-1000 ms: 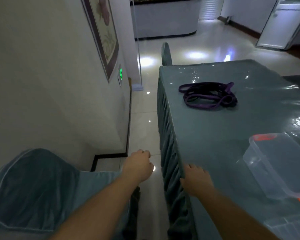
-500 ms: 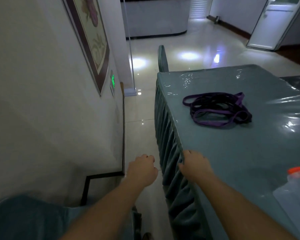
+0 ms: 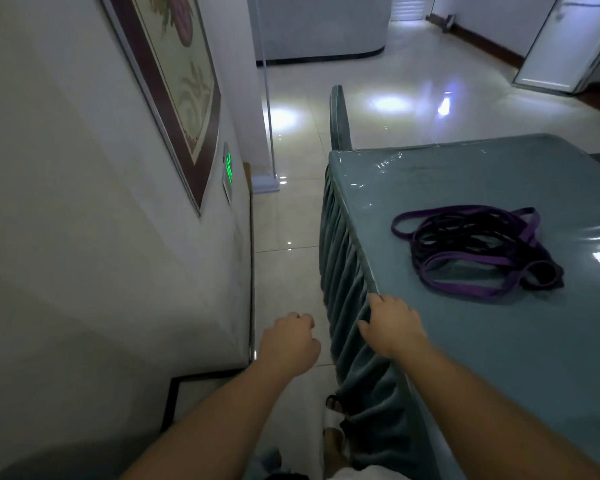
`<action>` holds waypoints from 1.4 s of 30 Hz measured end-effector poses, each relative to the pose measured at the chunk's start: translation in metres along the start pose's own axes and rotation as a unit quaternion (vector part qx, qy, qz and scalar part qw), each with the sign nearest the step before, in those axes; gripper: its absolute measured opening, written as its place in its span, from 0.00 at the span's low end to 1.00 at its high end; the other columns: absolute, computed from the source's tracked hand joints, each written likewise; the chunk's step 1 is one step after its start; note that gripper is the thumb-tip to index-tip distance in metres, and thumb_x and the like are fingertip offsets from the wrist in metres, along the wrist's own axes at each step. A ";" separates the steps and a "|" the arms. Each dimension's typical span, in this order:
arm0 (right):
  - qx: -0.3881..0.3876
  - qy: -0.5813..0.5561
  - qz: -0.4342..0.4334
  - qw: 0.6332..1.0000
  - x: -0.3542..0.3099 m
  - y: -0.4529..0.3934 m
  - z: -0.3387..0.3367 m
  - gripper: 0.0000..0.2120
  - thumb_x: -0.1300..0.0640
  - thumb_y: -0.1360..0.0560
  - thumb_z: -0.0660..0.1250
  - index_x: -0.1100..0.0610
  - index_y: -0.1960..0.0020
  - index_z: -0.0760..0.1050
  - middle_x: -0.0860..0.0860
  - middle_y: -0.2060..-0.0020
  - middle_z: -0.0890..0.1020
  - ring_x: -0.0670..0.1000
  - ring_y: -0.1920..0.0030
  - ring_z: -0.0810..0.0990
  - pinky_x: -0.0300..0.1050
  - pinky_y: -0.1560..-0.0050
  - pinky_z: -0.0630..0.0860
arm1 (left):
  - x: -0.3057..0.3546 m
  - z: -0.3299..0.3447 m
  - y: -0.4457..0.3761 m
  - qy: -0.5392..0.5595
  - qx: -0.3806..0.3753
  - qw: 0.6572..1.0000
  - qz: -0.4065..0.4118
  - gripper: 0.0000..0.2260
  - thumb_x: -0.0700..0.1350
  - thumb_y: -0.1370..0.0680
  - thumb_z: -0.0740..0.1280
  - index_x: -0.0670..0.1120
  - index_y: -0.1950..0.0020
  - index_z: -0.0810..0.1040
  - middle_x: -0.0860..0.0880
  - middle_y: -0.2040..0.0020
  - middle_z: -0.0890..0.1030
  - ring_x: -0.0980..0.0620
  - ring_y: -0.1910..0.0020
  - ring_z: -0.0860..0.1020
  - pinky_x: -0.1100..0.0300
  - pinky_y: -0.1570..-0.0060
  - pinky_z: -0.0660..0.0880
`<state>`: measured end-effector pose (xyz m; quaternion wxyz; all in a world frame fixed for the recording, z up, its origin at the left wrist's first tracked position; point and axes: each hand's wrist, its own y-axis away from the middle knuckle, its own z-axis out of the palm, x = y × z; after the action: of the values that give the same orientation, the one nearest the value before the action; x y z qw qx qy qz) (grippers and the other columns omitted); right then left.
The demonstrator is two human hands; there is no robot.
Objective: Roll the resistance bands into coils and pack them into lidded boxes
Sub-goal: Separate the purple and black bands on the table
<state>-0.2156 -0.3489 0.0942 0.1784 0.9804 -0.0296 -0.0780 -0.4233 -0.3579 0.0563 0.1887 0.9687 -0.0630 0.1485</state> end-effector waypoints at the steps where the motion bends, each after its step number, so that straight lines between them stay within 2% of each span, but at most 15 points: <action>1: 0.001 -0.004 -0.001 1.000 0.001 -0.018 -0.003 0.26 0.43 0.17 0.61 0.53 0.23 0.64 0.53 0.27 0.72 0.57 0.28 0.70 0.55 0.28 0.67 | 0.000 -0.008 -0.017 0.004 0.001 1.000 -0.001 0.21 0.53 0.18 0.62 0.49 0.26 0.72 0.47 0.32 0.76 0.46 0.37 0.76 0.48 0.39 0.77; 5: -0.009 -0.029 0.009 0.999 0.003 -0.088 -0.024 0.28 0.43 0.18 0.60 0.53 0.21 0.62 0.53 0.26 0.72 0.57 0.27 0.70 0.55 0.28 0.68 | 0.008 -0.057 -0.085 0.001 0.017 1.000 0.001 0.22 0.54 0.18 0.62 0.49 0.25 0.71 0.47 0.31 0.76 0.45 0.37 0.77 0.47 0.38 0.77; 8: -0.007 -0.041 0.018 0.999 0.007 -0.133 -0.040 0.24 0.43 0.18 0.61 0.53 0.26 0.67 0.54 0.29 0.75 0.58 0.29 0.72 0.55 0.30 0.70 | 0.014 -0.088 -0.130 -0.013 0.017 1.000 0.001 0.21 0.53 0.17 0.62 0.48 0.25 0.71 0.46 0.30 0.75 0.44 0.36 0.77 0.47 0.38 0.77; 14: -0.027 -0.044 0.045 0.998 0.018 -0.188 -0.057 0.22 0.44 0.18 0.62 0.54 0.28 0.69 0.55 0.32 0.76 0.58 0.31 0.74 0.55 0.32 0.71 | 0.021 -0.112 -0.199 -0.022 -0.011 1.000 -0.001 0.21 0.53 0.17 0.63 0.49 0.25 0.71 0.46 0.30 0.75 0.44 0.36 0.77 0.45 0.37 0.77; 17: -0.026 -0.055 0.068 0.996 0.031 -0.209 -0.055 0.22 0.43 0.19 0.61 0.54 0.30 0.70 0.55 0.32 0.76 0.59 0.31 0.74 0.55 0.33 0.71 | 0.031 -0.114 -0.233 -0.039 -0.022 0.999 0.025 0.20 0.54 0.17 0.63 0.50 0.27 0.72 0.47 0.32 0.76 0.45 0.38 0.77 0.45 0.38 0.77; 23: -0.033 -0.077 0.176 0.981 0.066 -0.250 -0.058 0.24 0.44 0.20 0.61 0.54 0.28 0.67 0.54 0.30 0.73 0.59 0.29 0.71 0.56 0.32 0.72 | 0.053 -0.119 -0.326 -0.073 -0.073 0.988 0.115 0.16 0.54 0.19 0.63 0.49 0.33 0.75 0.47 0.39 0.77 0.45 0.43 0.77 0.44 0.41 0.78; 26: -0.033 -0.102 0.247 0.963 0.075 -0.260 -0.061 0.24 0.44 0.20 0.62 0.55 0.29 0.67 0.55 0.31 0.73 0.60 0.30 0.71 0.57 0.34 0.73 | 0.062 -0.123 -0.373 -0.098 -0.097 0.976 0.171 0.11 0.53 0.20 0.62 0.50 0.41 0.76 0.48 0.45 0.78 0.44 0.48 0.78 0.44 0.44 0.79; 28: -0.035 -0.126 0.295 0.947 0.079 -0.263 -0.060 0.24 0.44 0.20 0.62 0.55 0.29 0.67 0.55 0.32 0.73 0.60 0.30 0.71 0.57 0.33 0.74 | 0.069 -0.128 -0.399 -0.114 -0.117 0.964 0.209 0.11 0.52 0.21 0.60 0.52 0.43 0.77 0.48 0.46 0.78 0.45 0.49 0.78 0.45 0.45 0.80; 34: -0.015 -0.224 0.401 0.888 0.084 -0.246 -0.038 0.23 0.45 0.20 0.63 0.55 0.30 0.68 0.57 0.35 0.75 0.61 0.34 0.73 0.57 0.35 0.74 | 0.102 -0.120 -0.444 -0.165 -0.180 0.924 0.294 0.13 0.51 0.20 0.61 0.48 0.38 0.76 0.46 0.41 0.78 0.42 0.43 0.78 0.45 0.40 0.78; 38: 0.009 -0.283 0.453 0.845 0.090 -0.230 -0.022 0.24 0.44 0.20 0.63 0.55 0.29 0.69 0.58 0.36 0.78 0.61 0.36 0.75 0.56 0.36 0.75 | 0.135 -0.096 -0.444 -0.173 -0.213 0.889 0.367 0.18 0.52 0.18 0.63 0.46 0.31 0.75 0.44 0.35 0.77 0.41 0.37 0.77 0.51 0.37 0.76; 42: 0.038 -0.333 0.467 0.818 0.107 -0.226 -0.021 0.19 0.46 0.20 0.64 0.57 0.36 0.72 0.58 0.40 0.79 0.61 0.38 0.77 0.54 0.39 0.77 | 0.170 -0.076 -0.444 -0.182 -0.230 0.866 0.405 0.17 0.52 0.17 0.63 0.46 0.31 0.76 0.46 0.34 0.78 0.44 0.36 0.77 0.53 0.39 0.74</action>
<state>-0.0999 -0.1393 0.0187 0.1349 0.7694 -0.5444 -0.3056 -0.2031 0.0689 0.0228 0.3148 0.7970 -0.5152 0.0144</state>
